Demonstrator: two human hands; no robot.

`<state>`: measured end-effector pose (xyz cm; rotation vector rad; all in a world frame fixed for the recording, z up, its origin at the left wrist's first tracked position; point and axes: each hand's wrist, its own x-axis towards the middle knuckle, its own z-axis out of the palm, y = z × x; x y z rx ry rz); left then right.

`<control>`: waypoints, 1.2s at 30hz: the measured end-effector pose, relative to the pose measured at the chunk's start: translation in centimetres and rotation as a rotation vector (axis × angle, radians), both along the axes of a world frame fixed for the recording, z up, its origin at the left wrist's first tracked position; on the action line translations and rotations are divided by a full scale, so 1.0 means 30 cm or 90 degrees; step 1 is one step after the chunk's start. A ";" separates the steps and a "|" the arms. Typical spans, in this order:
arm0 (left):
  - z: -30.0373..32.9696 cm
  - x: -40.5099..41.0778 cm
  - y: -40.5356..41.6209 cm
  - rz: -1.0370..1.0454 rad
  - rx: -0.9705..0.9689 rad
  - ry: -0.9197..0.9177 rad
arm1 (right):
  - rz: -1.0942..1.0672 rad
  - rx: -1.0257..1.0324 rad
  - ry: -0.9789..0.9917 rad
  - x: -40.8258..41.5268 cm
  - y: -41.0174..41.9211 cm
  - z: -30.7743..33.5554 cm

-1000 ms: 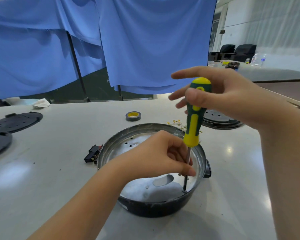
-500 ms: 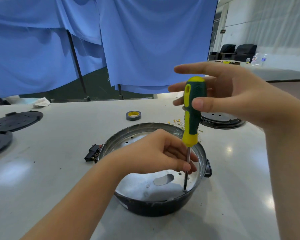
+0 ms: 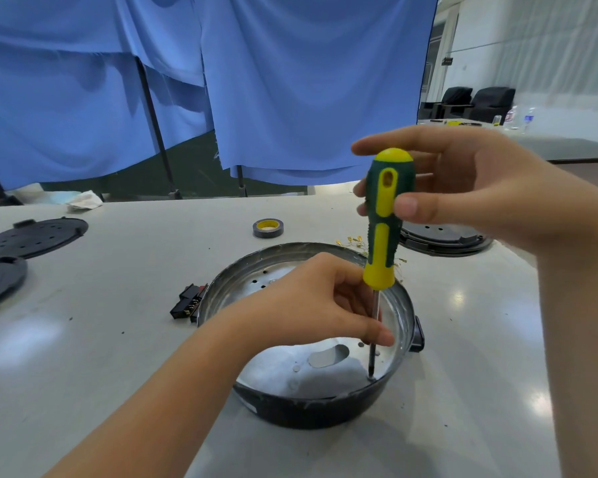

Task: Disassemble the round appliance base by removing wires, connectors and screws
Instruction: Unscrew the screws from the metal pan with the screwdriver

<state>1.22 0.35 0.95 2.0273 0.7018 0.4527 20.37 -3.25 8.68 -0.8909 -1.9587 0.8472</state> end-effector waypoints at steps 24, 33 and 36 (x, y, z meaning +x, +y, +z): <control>0.005 -0.016 0.012 -0.049 -0.067 0.018 | 0.034 -0.052 0.018 -0.009 0.024 -0.013; -0.008 0.005 0.005 0.015 0.008 -0.016 | -0.090 -0.004 -0.074 -0.025 0.036 -0.016; -0.013 0.008 0.005 0.031 0.022 -0.017 | -0.092 -0.014 -0.061 -0.024 0.037 -0.017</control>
